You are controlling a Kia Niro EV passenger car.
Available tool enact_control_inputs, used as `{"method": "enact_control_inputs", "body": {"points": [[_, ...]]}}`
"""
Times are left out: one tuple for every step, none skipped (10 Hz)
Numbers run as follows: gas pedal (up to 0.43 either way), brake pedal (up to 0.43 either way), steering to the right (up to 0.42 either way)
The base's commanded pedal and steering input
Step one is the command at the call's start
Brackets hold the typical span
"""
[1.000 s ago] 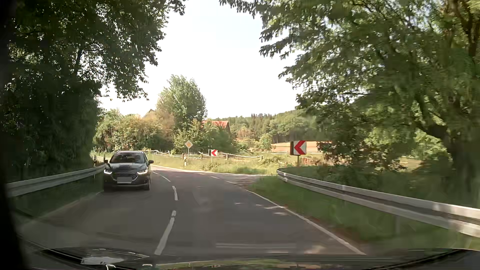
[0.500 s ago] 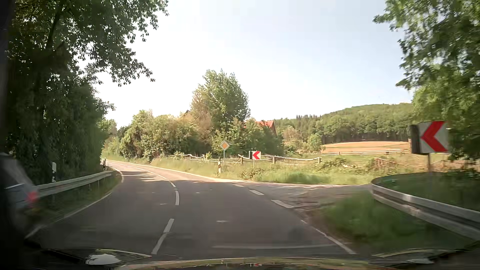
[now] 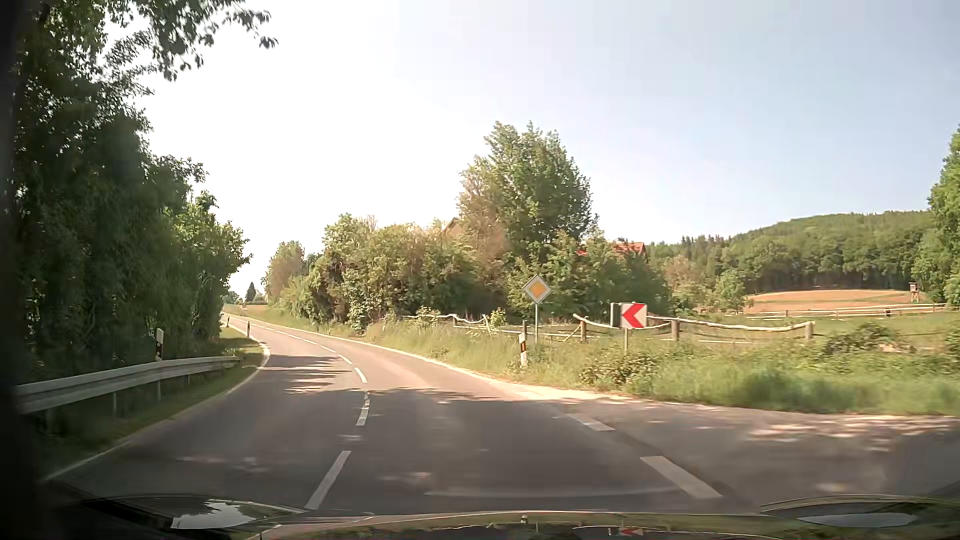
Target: Follow the waypoints while adhering to traffic rules and regulations
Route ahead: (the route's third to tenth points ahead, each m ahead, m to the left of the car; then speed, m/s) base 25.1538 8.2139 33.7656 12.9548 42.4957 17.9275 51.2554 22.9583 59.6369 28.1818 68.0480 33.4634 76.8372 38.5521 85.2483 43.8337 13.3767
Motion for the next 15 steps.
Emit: {"method": "enact_control_inputs", "body": {"points": [[0.28,0.0,-0.094],[0.28,0.0,-0.092],[0.28,0.0,-0.09],[0.28,0.0,-0.089],[0.28,0.0,-0.088],[0.287,0.0,-0.085],[0.287,0.0,-0.08],[0.299,0.0,-0.077],[0.299,0.0,-0.077],[0.311,0.0,-0.077],[0.311,0.0,-0.077],[0.319,0.0,-0.074],[0.319,0.0,-0.072],[0.319,0.0,-0.071],[0.331,0.0,-0.069]]}}
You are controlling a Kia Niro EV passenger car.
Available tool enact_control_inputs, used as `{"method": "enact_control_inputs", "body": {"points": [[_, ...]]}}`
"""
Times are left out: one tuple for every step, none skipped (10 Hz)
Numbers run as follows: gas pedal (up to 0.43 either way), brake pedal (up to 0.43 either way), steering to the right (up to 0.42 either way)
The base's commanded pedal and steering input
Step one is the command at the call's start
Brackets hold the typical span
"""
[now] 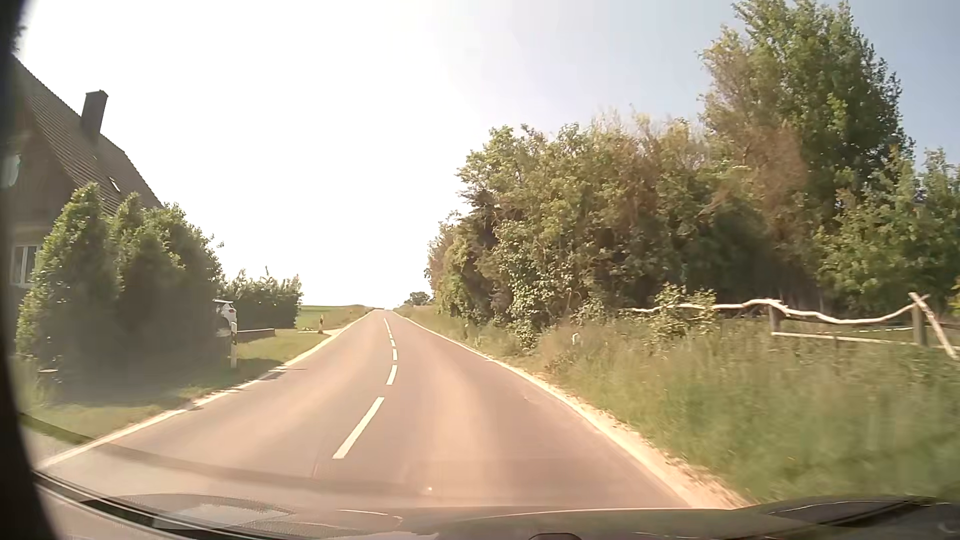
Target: Follow the waypoints while adhering to traffic rules and regulations
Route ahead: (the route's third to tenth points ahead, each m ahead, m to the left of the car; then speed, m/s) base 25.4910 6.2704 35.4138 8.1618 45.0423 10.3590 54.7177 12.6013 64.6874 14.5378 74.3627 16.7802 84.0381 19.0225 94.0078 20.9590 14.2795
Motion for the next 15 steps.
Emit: {"method": "enact_control_inputs", "body": {"points": [[0.339,0.0,-0.066],[0.339,0.0,-0.065],[0.339,0.0,-0.065],[0.339,0.0,-0.063],[0.339,0.0,-0.06],[0.35,0.0,-0.055],[0.35,0.0,-0.049],[0.35,0.0,-0.044],[0.35,0.0,-0.042],[0.35,0.0,-0.038],[0.35,0.0,-0.032],[0.35,0.0,-0.028],[0.35,0.0,-0.025],[0.35,0.0,-0.022],[0.358,0.0,-0.018]]}}
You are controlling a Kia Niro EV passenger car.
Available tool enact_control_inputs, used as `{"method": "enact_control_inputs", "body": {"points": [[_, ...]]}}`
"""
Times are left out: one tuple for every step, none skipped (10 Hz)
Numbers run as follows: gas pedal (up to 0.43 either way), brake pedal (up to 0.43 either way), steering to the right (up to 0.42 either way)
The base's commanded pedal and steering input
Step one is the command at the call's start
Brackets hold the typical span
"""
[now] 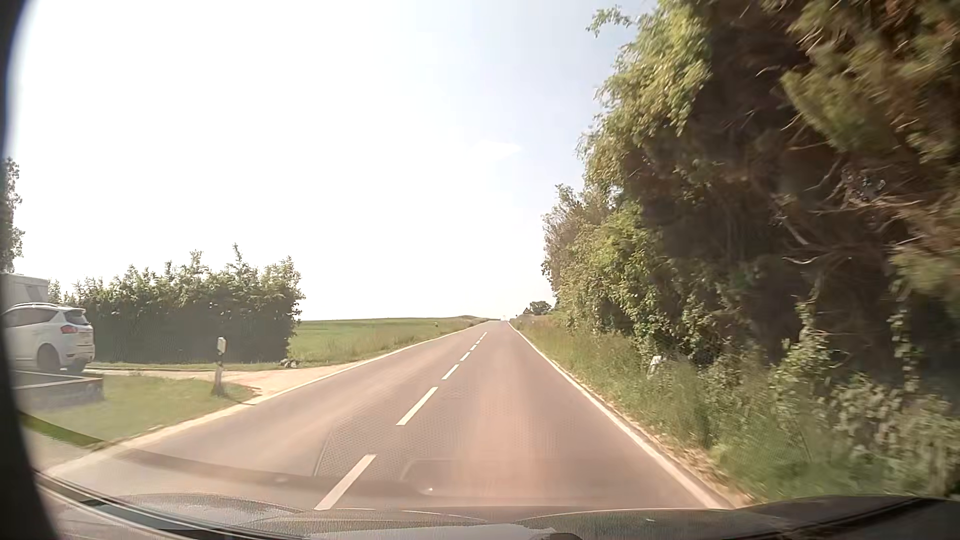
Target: Follow the waypoints while adhering to traffic rules and regulations
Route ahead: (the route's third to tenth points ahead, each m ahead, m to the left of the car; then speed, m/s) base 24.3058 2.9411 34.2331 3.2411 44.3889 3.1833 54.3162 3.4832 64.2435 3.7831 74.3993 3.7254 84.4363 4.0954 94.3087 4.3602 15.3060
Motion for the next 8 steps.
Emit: {"method": "enact_control_inputs", "body": {"points": [[0.358,0.0,-0.016],[0.37,0.0,-0.013],[0.37,0.0,-0.011],[0.37,0.0,-0.01],[0.37,0.0,-0.007],[0.37,0.0,-0.002],[0.39,0.0,0.0],[0.39,0.0,0.0]]}}
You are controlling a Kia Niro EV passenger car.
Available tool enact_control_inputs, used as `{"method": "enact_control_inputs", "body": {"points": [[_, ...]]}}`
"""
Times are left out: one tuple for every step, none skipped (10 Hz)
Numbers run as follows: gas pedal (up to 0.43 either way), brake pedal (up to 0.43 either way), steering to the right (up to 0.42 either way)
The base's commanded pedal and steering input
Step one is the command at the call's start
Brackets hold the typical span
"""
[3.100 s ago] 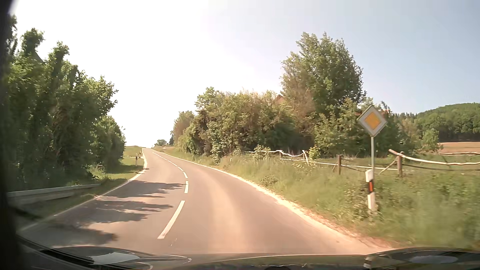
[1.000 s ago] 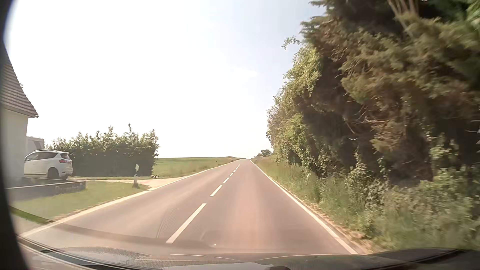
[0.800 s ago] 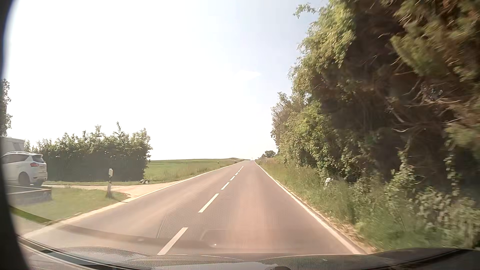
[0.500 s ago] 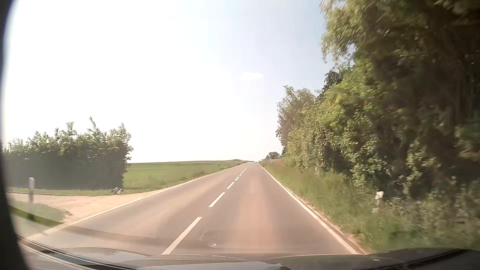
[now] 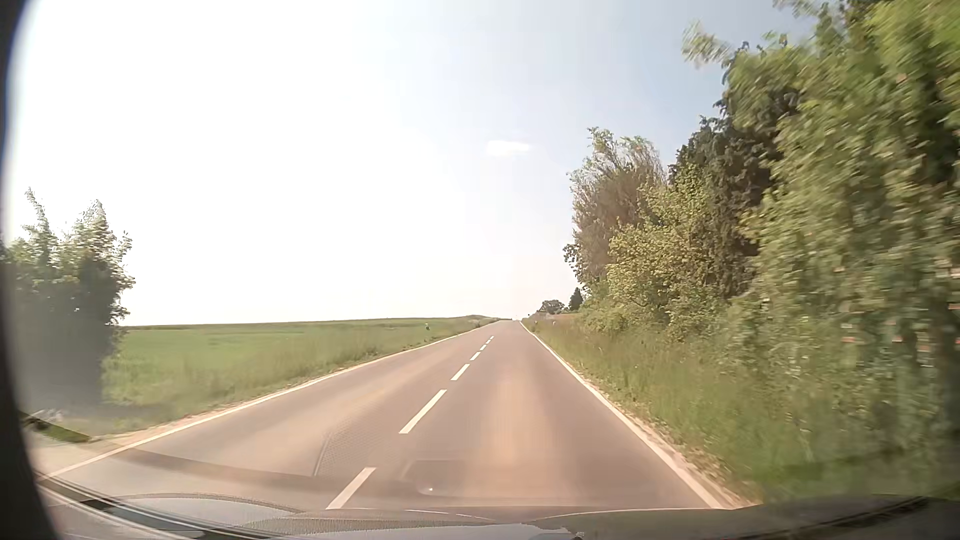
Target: Follow the waypoints while adhering to traffic rules and regulations
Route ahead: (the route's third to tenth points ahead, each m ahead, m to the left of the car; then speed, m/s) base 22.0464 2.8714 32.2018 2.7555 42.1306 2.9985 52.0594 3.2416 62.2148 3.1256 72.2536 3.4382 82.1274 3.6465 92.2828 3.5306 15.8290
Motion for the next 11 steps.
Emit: {"method": "enact_control_inputs", "body": {"points": [[0.39,0.0,0.0],[0.39,0.0,0.0],[0.39,0.0,0.0],[0.39,0.0,0.0],[0.378,0.0,-0.001],[0.37,0.0,-0.001],[0.37,0.0,-0.001],[0.37,0.0,-0.001],[0.358,0.0,-0.001],[0.358,0.0,-0.001],[0.358,0.0,-0.001]]}}
